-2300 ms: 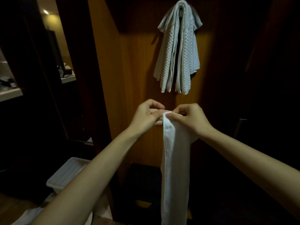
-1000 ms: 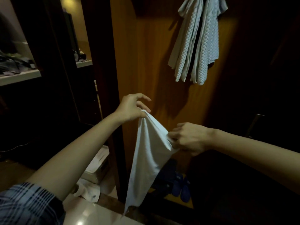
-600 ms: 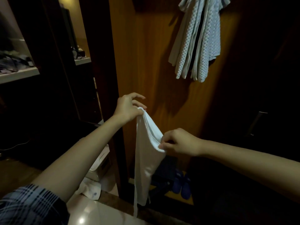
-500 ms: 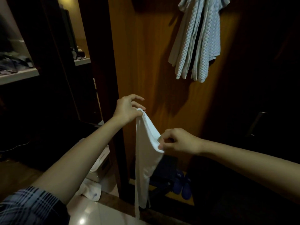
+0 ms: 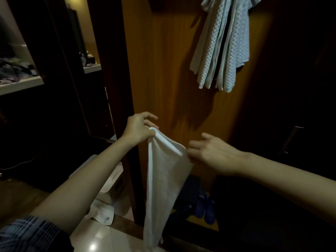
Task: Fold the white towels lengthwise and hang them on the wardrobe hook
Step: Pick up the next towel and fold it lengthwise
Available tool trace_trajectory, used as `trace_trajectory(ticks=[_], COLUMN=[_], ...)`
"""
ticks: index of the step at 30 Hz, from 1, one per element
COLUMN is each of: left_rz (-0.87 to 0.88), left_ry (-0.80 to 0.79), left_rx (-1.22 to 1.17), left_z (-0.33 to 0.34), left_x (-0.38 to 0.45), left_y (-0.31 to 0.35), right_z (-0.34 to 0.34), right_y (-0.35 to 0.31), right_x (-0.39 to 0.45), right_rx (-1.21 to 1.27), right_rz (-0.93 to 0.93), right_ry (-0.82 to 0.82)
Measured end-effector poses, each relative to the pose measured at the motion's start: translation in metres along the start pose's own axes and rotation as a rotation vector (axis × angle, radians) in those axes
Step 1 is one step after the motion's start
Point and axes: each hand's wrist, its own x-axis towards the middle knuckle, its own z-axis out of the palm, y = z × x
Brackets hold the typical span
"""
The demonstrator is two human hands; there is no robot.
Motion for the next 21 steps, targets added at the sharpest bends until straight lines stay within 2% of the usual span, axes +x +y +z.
trace_trajectory(ticks=[3, 7, 11, 13, 14, 16, 18, 19, 21], left_rz=[-0.011, 0.045, 0.081, 0.093, 0.102, 0.141, 0.206, 0.249, 0.322], left_ry=[0.036, -0.026, -0.04, -0.057, -0.056, -0.035, -0.087, -0.151, -0.279], left_rx=[-0.055, -0.076, -0.115, -0.117, -0.104, -0.052, -0.019, 0.01, 0.103], left_z=[-0.009, -0.008, -0.011, -0.013, -0.013, -0.015, -0.017, -0.018, -0.017], left_x=[0.002, 0.0, 0.004, 0.006, 0.006, 0.007, 0.007, 0.006, 0.005], left_y=[-0.004, 0.002, 0.003, 0.003, 0.003, 0.002, 0.001, 0.001, 0.002], right_z=[0.003, 0.002, -0.001, 0.0, -0.001, -0.002, -0.006, -0.009, -0.011], right_y=[0.02, 0.036, 0.042, 0.041, 0.041, 0.044, 0.043, 0.04, 0.039], right_x=[-0.003, -0.003, -0.003, -0.002, -0.002, 0.001, 0.007, 0.01, 0.015], right_rx=[0.03, 0.159, 0.34, 0.275, 0.156, -0.097, -0.249, -0.255, -0.187], right_rz=[0.266, 0.386, 0.455, 0.42, 0.349, 0.138, 0.002, -0.012, 0.004], right_ry=[-0.001, -0.075, 0.118, 0.174, 0.161, 0.034, -0.186, -0.255, -0.287])
